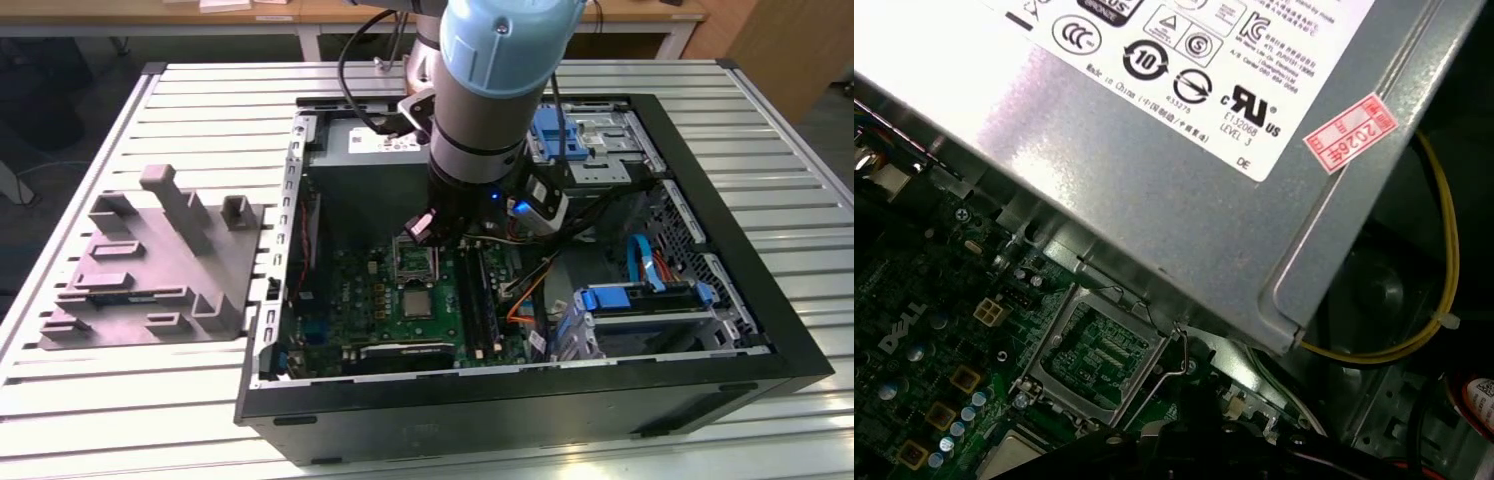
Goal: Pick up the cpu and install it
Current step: 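Close the cpu cover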
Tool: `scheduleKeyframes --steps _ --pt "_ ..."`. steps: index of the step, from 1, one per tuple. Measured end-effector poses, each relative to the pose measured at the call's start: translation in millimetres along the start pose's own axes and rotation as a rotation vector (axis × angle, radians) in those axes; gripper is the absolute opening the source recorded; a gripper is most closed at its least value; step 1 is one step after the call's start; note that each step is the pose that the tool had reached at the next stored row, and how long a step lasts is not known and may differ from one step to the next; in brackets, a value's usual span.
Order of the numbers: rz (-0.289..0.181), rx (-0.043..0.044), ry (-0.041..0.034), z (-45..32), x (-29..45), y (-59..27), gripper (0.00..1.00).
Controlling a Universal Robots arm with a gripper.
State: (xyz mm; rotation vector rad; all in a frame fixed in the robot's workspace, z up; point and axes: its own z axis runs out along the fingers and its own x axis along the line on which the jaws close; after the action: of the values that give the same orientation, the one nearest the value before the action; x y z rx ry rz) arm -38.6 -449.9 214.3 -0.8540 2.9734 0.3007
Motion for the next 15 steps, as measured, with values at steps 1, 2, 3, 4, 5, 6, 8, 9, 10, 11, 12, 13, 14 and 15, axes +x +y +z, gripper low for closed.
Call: scheduleKeyframes --steps 1,2,3,4,5,6,8,9,10,11,12,13,14,15 --pt "0.000 0.0000 0.0000 0.1 0.0 0.0 0.11" --pt "-0.003 -0.0038 -0.0018 0.2 0.1 -0.1 0.11" --pt "-0.008 -0.0092 -0.0039 0.5 0.0 -0.2 0.11" --pt "-0.013 -0.0127 -0.0050 0.7 -0.3 -0.3 0.11" --pt "-0.015 -0.0149 -0.0057 0.8 -0.7 -0.6 0.11" --pt "-0.016 -0.0162 -0.0065 1.1 -1.1 -0.8 0.11" --pt "-0.016 -0.0169 -0.0070 2.1 -1.3 -0.9 0.11" --pt "-0.016 -0.0170 -0.0069 2.8 -1.3 -0.9 0.11" --pt "-0.018 -0.0170 -0.0067 3.4 -1.5 -0.7 0.11" --pt "-0.019 -0.0170 -0.0066 3.9 -1.7 -0.3 0.11" --pt "-0.019 -0.0170 -0.0065 4.3 -2.0 0.2 0.11" --pt "-0.019 -0.0171 -0.0065 4.7 -2.3 0.7 0.11" --pt "-0.020 -0.0173 -0.0066 5.2 -2.8 1.4 0.11" --pt "-0.022 -0.0174 -0.0062 5.6 -3.2 2.1 0.11"
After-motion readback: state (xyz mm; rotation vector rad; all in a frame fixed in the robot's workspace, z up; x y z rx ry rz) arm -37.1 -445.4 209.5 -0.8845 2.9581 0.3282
